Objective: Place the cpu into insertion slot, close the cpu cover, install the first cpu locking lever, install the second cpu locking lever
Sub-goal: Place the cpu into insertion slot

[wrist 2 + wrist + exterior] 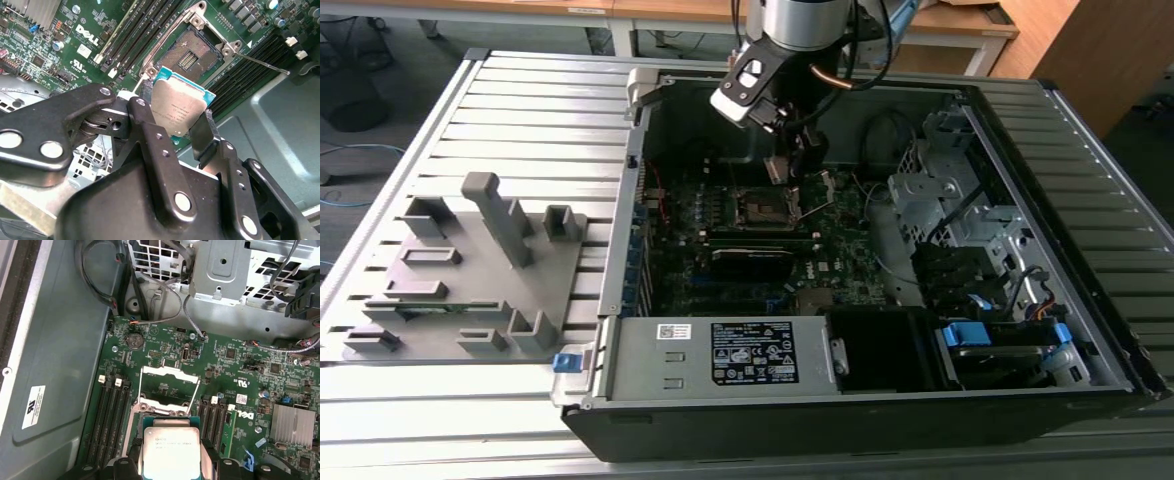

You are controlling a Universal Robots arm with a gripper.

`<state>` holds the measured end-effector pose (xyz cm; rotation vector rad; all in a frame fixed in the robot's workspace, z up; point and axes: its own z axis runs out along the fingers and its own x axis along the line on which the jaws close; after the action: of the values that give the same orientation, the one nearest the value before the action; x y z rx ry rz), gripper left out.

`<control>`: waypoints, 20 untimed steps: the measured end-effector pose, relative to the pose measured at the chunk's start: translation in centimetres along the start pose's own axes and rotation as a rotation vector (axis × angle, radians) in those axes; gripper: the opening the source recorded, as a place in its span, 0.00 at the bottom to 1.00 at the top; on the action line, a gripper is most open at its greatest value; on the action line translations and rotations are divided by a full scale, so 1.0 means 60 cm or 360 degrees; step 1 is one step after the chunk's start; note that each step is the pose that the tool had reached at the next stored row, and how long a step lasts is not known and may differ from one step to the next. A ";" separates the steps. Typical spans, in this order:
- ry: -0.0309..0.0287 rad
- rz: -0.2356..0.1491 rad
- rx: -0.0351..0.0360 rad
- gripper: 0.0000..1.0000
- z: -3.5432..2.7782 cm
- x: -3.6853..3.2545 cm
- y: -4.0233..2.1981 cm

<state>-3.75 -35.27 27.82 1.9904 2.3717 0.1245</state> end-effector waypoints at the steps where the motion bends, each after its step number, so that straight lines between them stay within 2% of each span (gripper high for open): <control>1: -0.00001 0.0002 0.0000 0.54 0.000 0.000 0.000; 6: -0.00052 0.0059 -0.0001 0.54 0.001 0.000 0.000; 12: -0.00170 0.0190 -0.0004 0.54 0.001 0.000 0.000; 20: -0.00185 0.0208 -0.0004 0.54 0.001 0.000 0.000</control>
<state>-3.75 -35.27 27.74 2.1381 2.2325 0.1198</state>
